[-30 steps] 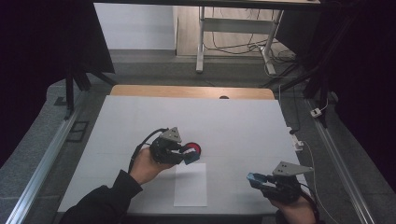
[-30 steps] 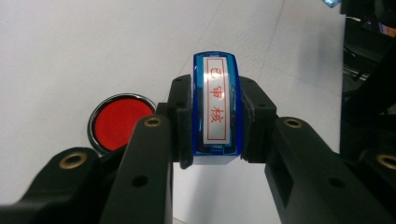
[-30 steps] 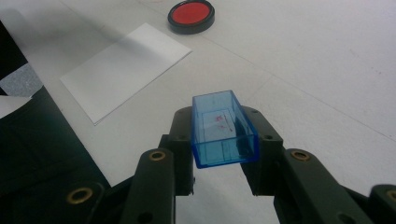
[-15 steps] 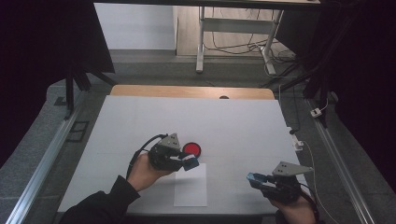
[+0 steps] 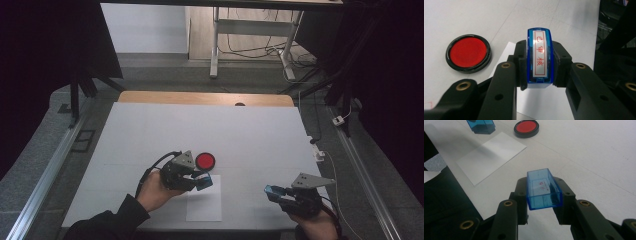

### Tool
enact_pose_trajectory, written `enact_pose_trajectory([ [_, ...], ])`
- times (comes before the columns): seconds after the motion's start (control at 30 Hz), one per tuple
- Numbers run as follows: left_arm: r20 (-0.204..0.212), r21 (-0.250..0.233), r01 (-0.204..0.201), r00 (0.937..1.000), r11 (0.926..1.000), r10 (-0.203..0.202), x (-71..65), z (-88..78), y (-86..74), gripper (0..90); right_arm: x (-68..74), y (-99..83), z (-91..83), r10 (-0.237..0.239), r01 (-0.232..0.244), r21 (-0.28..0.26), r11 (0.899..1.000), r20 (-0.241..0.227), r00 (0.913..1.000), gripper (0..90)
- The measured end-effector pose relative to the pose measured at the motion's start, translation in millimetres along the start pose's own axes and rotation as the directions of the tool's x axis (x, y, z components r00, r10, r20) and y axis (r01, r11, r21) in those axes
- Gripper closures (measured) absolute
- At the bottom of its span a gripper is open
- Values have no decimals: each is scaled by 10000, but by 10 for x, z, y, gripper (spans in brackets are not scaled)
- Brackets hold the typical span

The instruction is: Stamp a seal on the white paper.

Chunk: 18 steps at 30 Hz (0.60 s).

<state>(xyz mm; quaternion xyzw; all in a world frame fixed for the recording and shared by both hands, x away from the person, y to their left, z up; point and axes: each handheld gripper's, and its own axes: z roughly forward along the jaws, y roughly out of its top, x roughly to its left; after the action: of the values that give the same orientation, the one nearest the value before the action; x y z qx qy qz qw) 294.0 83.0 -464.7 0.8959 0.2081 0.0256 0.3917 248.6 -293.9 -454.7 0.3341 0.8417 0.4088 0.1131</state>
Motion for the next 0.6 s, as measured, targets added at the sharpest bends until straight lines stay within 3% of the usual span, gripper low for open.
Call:
enact_pose_trajectory([
  [0.6,-117,724,-80,9999,9973,88,-12,249,-98,696,-6,-1,2,41,-41,-9,10000,-85,10000,677],
])
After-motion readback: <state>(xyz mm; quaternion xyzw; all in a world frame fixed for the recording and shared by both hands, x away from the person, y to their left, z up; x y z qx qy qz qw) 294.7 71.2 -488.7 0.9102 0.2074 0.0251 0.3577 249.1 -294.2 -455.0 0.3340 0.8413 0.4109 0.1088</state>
